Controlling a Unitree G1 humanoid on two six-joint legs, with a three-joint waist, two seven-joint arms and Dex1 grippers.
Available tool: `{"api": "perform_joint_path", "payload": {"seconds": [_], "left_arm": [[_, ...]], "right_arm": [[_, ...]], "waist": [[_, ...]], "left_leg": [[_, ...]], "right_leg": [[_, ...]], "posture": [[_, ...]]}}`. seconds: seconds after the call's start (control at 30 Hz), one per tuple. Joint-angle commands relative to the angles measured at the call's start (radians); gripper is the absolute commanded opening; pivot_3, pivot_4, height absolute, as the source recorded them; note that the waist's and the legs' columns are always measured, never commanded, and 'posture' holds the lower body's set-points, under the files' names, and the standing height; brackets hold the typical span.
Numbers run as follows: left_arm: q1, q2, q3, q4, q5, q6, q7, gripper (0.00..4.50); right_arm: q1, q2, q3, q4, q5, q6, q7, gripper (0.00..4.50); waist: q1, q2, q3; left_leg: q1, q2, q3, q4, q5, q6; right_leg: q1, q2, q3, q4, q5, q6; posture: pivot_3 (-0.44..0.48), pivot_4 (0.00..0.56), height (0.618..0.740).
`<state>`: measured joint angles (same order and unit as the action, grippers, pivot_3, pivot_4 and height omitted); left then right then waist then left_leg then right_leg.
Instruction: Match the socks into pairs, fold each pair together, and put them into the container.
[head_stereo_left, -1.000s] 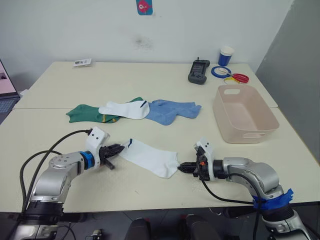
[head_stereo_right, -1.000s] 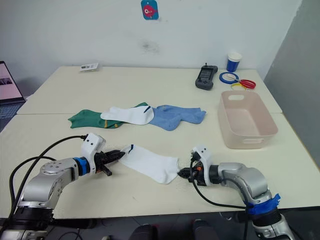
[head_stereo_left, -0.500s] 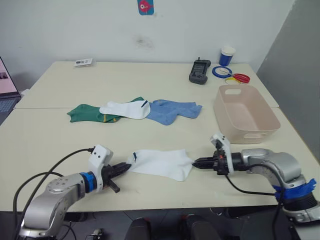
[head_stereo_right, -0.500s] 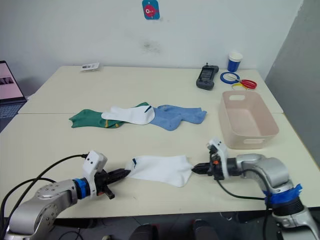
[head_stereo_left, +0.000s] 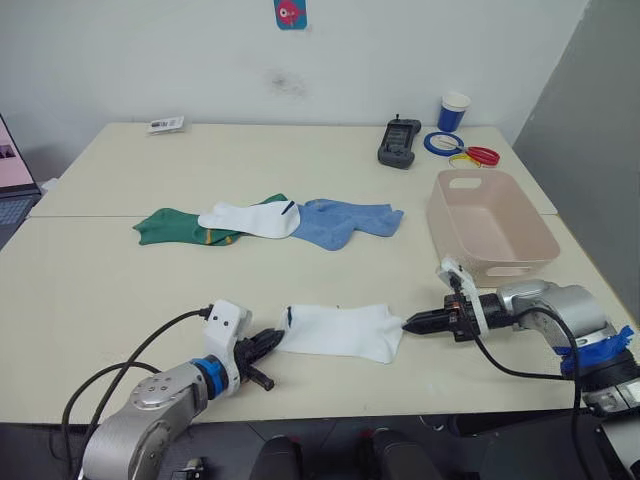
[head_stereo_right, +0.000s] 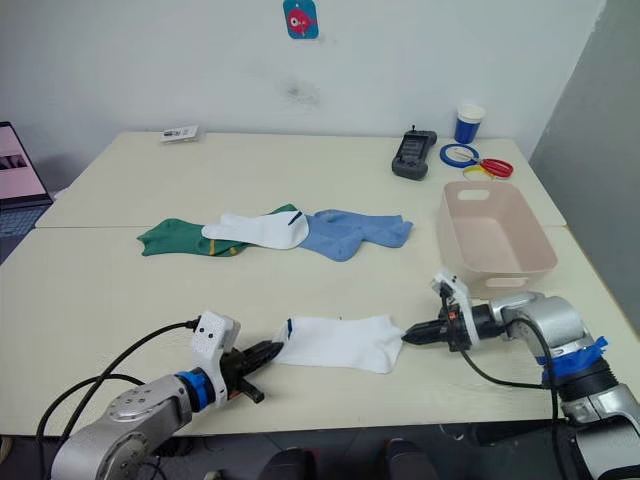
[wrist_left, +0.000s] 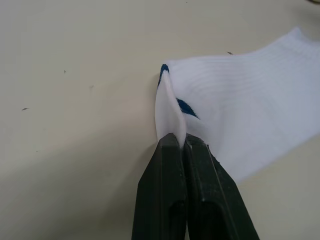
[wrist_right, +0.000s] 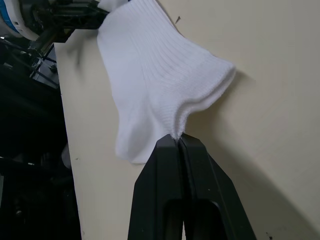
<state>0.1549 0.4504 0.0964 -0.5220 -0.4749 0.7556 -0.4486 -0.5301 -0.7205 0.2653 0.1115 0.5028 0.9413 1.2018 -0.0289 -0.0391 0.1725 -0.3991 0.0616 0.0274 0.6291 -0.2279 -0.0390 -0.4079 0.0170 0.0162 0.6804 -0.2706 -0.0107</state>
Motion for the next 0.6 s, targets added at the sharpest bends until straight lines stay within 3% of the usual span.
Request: {"api": "perform_joint_path", "payload": {"seconds": [0.03,0.43,0.53,0.6], "left_arm": [[0.001,-0.014,0.016,-0.024,0.019,-0.024,0.040,0.04],[0.023,-0.018,0.002,-0.023,0.037,-0.065,0.047,0.04],[0.032,-0.025,0.022,-0.025,0.000,-0.065,0.022,0.64],[0.041,-0.023,0.048,-0.024,-0.031,-0.058,0.005,1.23]], "right_arm": [[-0.031,-0.004,-0.007,0.025,-0.015,-0.030,0.031,0.00],[-0.079,0.021,0.012,0.127,-0.089,-0.089,0.059,0.00],[-0.069,0.019,0.002,0.109,-0.086,-0.107,0.073,0.00],[-0.063,0.009,-0.016,0.092,-0.072,-0.089,0.071,0.45]], "waist": [[0.000,0.000,0.000],[-0.001,0.000,0.000],[-0.001,0.000,0.000],[-0.001,0.000,0.000]], "left_leg": [[0.000,0.000,0.000,0.000,0.000,0.000],[0.000,0.000,0.000,0.000,0.000,0.000],[0.000,0.000,0.000,0.000,0.000,0.000],[0.000,0.000,0.000,0.000,0.000,0.000]], "right_leg": [[0.000,0.000,0.000,0.000,0.000,0.000],[0.000,0.000,0.000,0.000,0.000,0.000],[0.000,0.000,0.000,0.000,0.000,0.000],[0.000,0.000,0.000,0.000,0.000,0.000]], "posture": [[0.000,0.150,0.740],[0.000,0.150,0.740],[0.000,0.150,0.740],[0.000,0.150,0.740]]}}
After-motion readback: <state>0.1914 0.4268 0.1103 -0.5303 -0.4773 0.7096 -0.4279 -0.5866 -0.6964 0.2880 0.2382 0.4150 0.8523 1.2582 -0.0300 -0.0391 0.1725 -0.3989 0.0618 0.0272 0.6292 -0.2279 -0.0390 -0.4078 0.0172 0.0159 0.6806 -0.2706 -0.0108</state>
